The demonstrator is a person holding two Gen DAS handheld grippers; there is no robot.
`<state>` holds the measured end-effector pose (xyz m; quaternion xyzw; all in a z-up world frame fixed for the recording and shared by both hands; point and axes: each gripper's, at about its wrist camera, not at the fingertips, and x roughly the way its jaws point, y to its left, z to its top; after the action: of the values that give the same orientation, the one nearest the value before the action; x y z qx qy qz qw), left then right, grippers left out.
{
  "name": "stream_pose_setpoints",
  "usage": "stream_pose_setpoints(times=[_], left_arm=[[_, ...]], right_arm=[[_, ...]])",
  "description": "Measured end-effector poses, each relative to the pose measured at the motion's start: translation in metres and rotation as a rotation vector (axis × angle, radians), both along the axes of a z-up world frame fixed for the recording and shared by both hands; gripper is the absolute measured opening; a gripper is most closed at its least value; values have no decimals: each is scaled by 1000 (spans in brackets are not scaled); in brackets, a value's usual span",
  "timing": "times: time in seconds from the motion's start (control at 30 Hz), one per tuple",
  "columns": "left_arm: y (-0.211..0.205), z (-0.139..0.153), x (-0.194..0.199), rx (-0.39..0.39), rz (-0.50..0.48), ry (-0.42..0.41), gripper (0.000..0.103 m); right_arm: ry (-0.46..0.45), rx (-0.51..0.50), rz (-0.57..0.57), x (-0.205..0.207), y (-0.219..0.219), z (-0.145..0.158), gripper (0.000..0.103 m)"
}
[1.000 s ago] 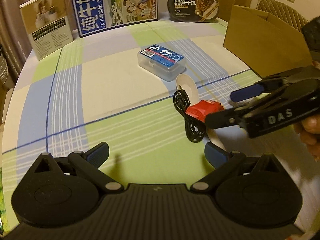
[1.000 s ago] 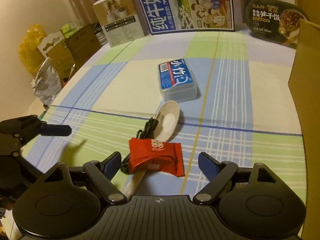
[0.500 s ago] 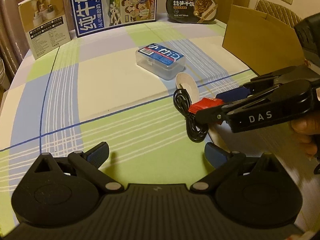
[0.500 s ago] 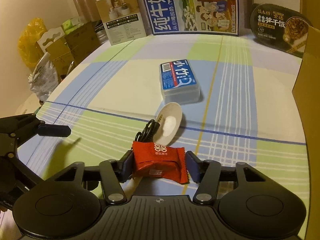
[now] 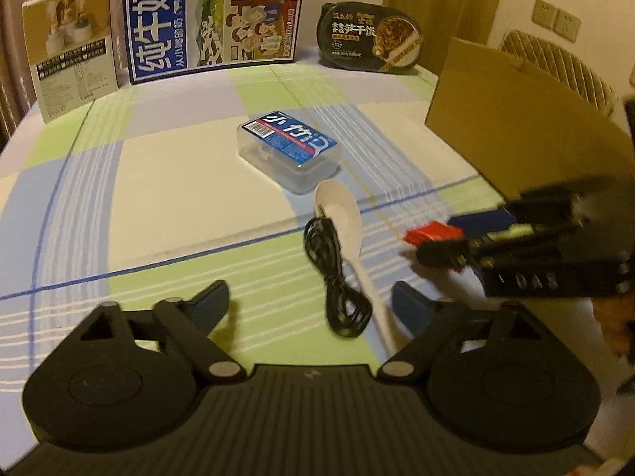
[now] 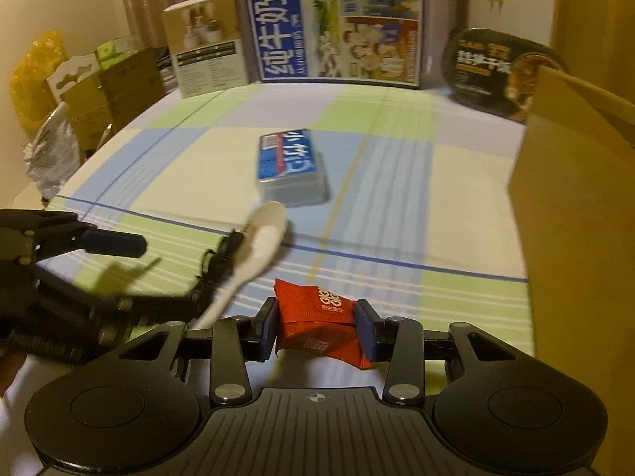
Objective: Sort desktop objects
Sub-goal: 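Grasp the red candy packet with the right tool while the left tool grasps the black cable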
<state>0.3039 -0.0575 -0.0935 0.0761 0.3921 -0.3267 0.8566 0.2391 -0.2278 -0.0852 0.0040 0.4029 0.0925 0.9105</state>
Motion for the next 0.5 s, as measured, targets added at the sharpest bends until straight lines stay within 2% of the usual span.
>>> stream_pose_setpoints(times=[0.13,0.17,0.3,0.33,0.37,0.4,0.5], left_arm=[[-10,-3,6,-3,35,-3,60],[-12,-4,7,-4,41,-3,50],[-17,-9,11,-3,65,3,25],[-18,-10,10,-1,64,1,22],[-19,-10,9,9,62,-8,15],[-20,-10,7,23,60,-16,11],[-19,-8,1,44,56,-17,11]], right_arm=[[-17,-26,-7,-8,-5,-1,38],[-21,-35,-2,-10,-5,-1,39],[-25,-66,25,-15,1,-6,46],[-25,-72,27,-16,2,-8,47],[-28,-78,29,-17,2,-9,47],[-31,-86,33,-19,3,-9,47],[-38,-114,52,-23,6,-12,46]])
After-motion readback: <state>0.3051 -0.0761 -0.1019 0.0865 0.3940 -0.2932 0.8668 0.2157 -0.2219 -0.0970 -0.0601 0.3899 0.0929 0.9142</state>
